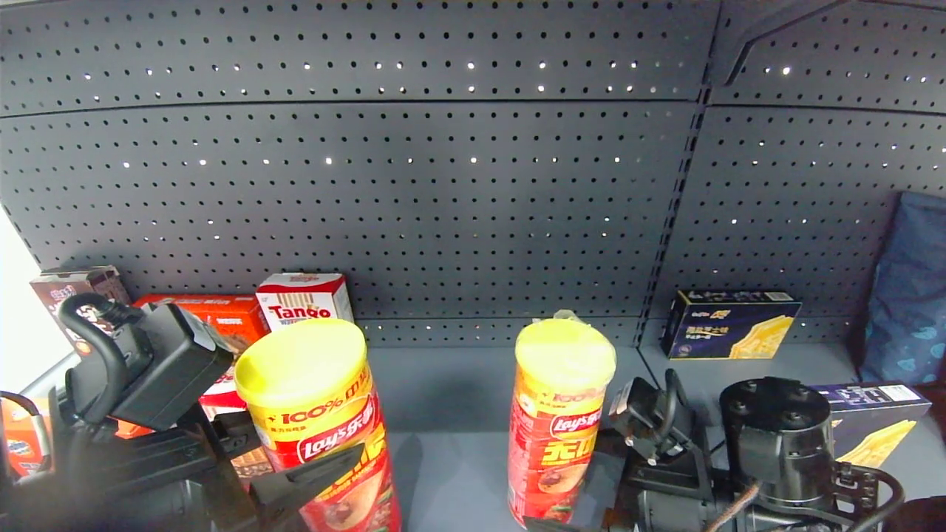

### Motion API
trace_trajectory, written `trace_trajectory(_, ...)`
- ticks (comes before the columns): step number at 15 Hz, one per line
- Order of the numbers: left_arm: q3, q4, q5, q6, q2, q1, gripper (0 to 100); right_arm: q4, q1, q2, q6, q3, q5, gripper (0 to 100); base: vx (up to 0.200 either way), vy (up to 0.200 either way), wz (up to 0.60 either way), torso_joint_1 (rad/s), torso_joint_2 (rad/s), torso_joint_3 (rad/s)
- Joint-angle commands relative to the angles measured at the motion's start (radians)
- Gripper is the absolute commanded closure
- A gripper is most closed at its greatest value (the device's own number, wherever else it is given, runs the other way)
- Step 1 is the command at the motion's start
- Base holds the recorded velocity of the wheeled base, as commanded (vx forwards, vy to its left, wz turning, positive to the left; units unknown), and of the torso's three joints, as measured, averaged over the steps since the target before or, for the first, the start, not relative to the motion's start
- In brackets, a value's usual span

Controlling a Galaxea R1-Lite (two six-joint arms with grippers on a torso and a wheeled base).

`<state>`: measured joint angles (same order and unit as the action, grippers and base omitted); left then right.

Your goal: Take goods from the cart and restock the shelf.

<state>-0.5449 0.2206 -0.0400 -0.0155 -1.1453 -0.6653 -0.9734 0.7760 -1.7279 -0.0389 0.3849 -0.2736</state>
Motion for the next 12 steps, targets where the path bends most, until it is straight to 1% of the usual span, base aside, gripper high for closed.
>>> trace_trajectory(1, -0.001, 0.0, 0.0, 0.0, -0.001, 0.0, 100, 0.002, 0.0, 0.045, 0.001, -0.034, -0.001, 0, 0.0, 0.0, 0.0, 0.0, 0.0, 0.0)
trace_trajectory(8, 0.0, -0.001, 0.0, 0.0, -0.001, 0.001, 100, 0.002, -0.003, 0.149, 0.001, -0.132, -0.009, 0, 0.0, 0.0, 0.0, 0.0, 0.0, 0.0)
trace_trajectory(10, 0.002, -0.001, 0.0, 0.0, -0.001, 0.001, 100, 0.001, -0.003, 0.151, 0.001, -0.133, -0.012, 0, 0.0, 0.0, 0.0, 0.0, 0.0, 0.0)
trace_trajectory(12, 0.006, -0.001, 0.0, 0.0, 0.001, 0.0, 100, -0.001, -0.004, 0.125, 0.001, -0.113, -0.042, 0, 0.0, 0.0, 0.0, 0.0, 0.0, 0.0)
